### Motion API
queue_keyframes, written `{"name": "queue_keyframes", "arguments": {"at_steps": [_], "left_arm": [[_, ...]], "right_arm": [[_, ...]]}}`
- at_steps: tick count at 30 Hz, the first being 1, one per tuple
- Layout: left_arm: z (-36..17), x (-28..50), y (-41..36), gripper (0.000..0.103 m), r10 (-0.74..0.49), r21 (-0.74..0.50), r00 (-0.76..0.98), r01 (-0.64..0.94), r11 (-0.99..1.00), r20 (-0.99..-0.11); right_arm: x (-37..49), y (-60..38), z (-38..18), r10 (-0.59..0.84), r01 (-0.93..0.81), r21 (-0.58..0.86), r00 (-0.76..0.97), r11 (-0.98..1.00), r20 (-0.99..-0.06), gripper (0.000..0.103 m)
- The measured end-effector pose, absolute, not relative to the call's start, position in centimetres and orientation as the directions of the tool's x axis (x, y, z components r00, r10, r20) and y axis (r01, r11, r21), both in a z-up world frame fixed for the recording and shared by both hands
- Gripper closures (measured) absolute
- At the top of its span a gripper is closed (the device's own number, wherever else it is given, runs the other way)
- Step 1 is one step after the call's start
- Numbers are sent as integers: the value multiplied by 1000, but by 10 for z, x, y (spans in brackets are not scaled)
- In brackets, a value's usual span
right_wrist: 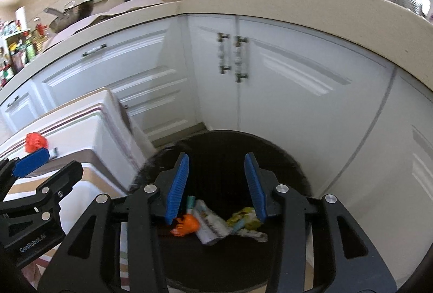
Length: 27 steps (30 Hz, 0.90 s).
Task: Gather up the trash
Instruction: 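Move both grippers back over the red bag and white tube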
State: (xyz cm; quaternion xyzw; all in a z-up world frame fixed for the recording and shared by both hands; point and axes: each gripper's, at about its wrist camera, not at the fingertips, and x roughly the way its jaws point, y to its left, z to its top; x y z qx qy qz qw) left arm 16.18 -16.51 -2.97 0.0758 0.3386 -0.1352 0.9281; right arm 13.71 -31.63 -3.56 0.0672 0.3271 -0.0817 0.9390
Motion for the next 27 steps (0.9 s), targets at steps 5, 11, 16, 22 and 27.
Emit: {"name": "queue_keyframes", "arguments": {"at_steps": [5, 11, 16, 22, 27], "left_arm": [[-28, 157, -116, 30, -120, 68, 752, 214, 974, -648], [-24, 153, -51, 29, -15, 79, 762, 87, 993, -648], [-25, 151, -5, 28, 61, 82, 761, -10, 997, -645], [-29, 149, 43, 28, 125, 74, 748, -101, 992, -652], [-31, 149, 73, 28, 174, 80, 738, -162, 984, -652]], "right_arm": [[148, -276, -31, -42, 118, 82, 783, 990, -621, 56], [162, -219, -28, 48, 9, 87, 780, 996, -623, 49], [174, -172, -28, 114, -81, 81, 766, 993, -633, 48], [195, -131, -32, 149, -153, 53, 734, 987, -663, 48], [210, -114, -35, 152, -179, 30, 720, 983, -677, 48]]}}
